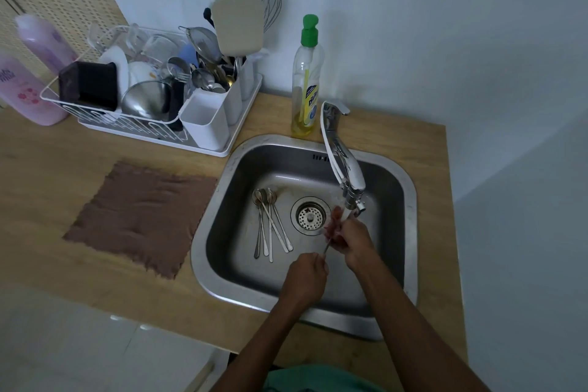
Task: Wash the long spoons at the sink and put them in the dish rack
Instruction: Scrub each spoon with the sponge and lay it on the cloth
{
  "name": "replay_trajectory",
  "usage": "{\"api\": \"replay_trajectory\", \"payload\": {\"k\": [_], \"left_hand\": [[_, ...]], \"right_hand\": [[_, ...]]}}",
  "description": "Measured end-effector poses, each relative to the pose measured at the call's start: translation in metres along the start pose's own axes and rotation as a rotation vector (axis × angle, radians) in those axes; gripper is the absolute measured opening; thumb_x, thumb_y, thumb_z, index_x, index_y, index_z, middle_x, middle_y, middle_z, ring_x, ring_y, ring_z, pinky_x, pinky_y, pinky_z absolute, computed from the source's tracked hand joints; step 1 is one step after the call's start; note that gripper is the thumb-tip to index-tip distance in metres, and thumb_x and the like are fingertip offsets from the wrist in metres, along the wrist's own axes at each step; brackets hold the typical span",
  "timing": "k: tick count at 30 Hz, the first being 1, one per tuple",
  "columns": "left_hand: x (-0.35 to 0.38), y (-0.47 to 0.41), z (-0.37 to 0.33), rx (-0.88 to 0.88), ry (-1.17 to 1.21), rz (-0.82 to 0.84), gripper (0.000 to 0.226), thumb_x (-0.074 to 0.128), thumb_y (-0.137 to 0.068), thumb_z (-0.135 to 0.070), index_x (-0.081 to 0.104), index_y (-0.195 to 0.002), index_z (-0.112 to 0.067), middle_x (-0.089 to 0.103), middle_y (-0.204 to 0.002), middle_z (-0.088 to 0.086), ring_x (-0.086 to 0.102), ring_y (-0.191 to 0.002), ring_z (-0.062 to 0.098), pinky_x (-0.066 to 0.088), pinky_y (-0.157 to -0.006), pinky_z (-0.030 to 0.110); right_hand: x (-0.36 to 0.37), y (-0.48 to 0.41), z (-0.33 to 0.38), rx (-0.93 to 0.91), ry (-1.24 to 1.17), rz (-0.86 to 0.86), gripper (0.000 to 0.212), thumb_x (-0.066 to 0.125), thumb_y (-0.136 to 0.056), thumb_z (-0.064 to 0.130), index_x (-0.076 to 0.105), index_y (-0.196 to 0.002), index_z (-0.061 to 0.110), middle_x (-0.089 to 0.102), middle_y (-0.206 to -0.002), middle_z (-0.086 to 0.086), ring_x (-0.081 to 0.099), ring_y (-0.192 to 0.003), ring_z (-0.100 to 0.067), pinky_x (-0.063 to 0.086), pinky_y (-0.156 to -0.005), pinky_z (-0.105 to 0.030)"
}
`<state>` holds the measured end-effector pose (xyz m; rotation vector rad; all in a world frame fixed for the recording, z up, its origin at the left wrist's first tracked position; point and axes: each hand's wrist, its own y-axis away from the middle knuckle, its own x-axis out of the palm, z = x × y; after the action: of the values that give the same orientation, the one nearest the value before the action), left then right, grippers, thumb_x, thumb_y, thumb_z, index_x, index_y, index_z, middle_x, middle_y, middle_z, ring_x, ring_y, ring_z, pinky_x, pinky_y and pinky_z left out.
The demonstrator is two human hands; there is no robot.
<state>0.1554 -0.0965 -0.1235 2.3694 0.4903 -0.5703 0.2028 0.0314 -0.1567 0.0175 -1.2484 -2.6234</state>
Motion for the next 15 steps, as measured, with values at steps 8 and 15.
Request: {"api": "replay_trajectory", "payload": {"k": [8, 15], "left_hand": [[0.000, 0.001, 0.001, 0.018, 0.003, -0.050, 0.038, 0.035, -0.104, -0.024, 0.062, -0.082, -0.008, 0.060, -0.077, 0.006, 0.054, -0.069, 0.015, 0.038, -0.063, 0.025], [0.001, 0.000, 0.008, 0.001, -0.002, -0.050, 0.038, 0.036, -0.104, -0.025, 0.064, -0.088, -0.004, 0.064, -0.081, 0.012, 0.061, -0.076, 0.024, 0.040, -0.067, 0.025]], "right_hand": [[0.000, 0.005, 0.005, -0.030, 0.026, 0.017, 0.029, 0.043, -0.097, -0.003, 0.068, -0.104, 0.008, 0.072, -0.076, -0.008, 0.065, -0.061, -0.015, 0.050, -0.067, -0.030], [0.000, 0.006, 0.006, 0.002, -0.020, 0.119, 0.022, 0.045, -0.100, 0.000, 0.065, -0.109, 0.004, 0.073, -0.075, -0.009, 0.069, -0.061, -0.016, 0.055, -0.074, -0.035]]}}
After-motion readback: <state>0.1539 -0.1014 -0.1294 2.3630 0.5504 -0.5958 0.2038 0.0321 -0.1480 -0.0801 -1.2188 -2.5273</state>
